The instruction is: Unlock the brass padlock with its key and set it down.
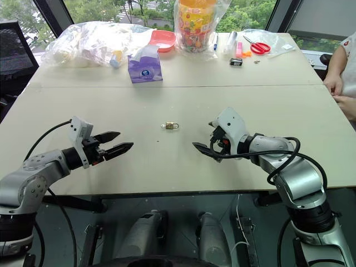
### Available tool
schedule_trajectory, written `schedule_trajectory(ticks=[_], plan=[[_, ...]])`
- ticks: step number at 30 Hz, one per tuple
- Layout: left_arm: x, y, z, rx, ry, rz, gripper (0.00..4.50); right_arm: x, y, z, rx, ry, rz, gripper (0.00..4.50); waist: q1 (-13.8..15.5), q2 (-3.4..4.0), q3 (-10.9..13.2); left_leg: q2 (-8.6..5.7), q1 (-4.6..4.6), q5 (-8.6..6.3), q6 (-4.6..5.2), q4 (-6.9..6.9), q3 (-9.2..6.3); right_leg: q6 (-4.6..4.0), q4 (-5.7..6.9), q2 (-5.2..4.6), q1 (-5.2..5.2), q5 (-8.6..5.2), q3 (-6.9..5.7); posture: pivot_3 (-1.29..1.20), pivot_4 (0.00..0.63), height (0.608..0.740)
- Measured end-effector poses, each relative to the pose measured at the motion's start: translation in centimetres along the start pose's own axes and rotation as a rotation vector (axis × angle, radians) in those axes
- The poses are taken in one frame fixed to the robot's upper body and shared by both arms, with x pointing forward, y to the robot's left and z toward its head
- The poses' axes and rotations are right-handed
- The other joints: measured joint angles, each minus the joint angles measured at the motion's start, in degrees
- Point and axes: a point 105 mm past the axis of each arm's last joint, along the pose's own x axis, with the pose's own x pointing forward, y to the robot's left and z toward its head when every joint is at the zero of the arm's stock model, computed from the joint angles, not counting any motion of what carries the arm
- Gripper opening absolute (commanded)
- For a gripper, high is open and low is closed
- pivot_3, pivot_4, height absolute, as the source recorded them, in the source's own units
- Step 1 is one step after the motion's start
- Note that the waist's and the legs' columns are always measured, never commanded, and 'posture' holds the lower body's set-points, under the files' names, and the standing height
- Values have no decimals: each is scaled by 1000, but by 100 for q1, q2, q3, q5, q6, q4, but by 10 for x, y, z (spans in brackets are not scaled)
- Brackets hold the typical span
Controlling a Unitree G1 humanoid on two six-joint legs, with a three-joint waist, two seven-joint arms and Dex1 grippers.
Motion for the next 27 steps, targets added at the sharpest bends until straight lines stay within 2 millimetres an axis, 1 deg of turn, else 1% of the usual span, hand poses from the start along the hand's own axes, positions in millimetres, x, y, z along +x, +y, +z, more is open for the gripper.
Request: schedule_trajectory(ticks=[5, 13, 16, 19, 22, 24, 27], plan=[[3, -1, 5, 0, -20, -4, 4209, 2, 0, -1, -4, 5, 2, 4500, 1, -1, 0, 0, 3, 0, 1, 3, 0, 0, 4, 2, 3, 0, 0, 0, 150, 740], [6, -2, 3, 0, -12, -6, 4209, 3, -2, 0, -15, 4, -6, 4500, 1, -1, 0, 0, 6, 1, 1, 6, 2, 1, 11, 11, 4, 1, 1, 0, 150, 740], [6, -1, 4, 24, 5, -2, 4209, 7, -3, 1, -35, 13, 1, 4500, -3, -1, -1, 0, 11, 2, 1, 7, 2, 0, 13, 12, 6, 0, 1, 0, 150, 740], [1, 5, 13, 104, 45, -3, 4209, 22, -4, 1, -76, 55, 40, 4500, -23, -1, -1, 3, 18, 3, -1, 9, 10, -1, 22, 17, 4, 0, 0, 0, 150, 740], [-11, 13, 16, 250, 177, -17, 4209, 42, -6, 5, -113, 81, 94, 4500, -55, -1, -1, 7, 20, 4, -2, 6, 19, -6, 26, 20, -2, 3, 3, 0, 150, 740], [-15, 11, 17, 269, 211, -60, 4209, 53, -5, 6, -128, 94, 136, 4500, -52, 1, -2, 7, 18, 4, -2, 3, 22, -5, 25, 19, -5, 2, 6, 0, 150, 740], [-18, 2, 21, 247, 219, -139, 4209, 74, -2, 13, -175, 96, 215, 4500, -38, 1, -1, 7, 11, 4, -2, 3, 21, -2, 24, 20, -8, 3, 6, 0, 150, 740]])
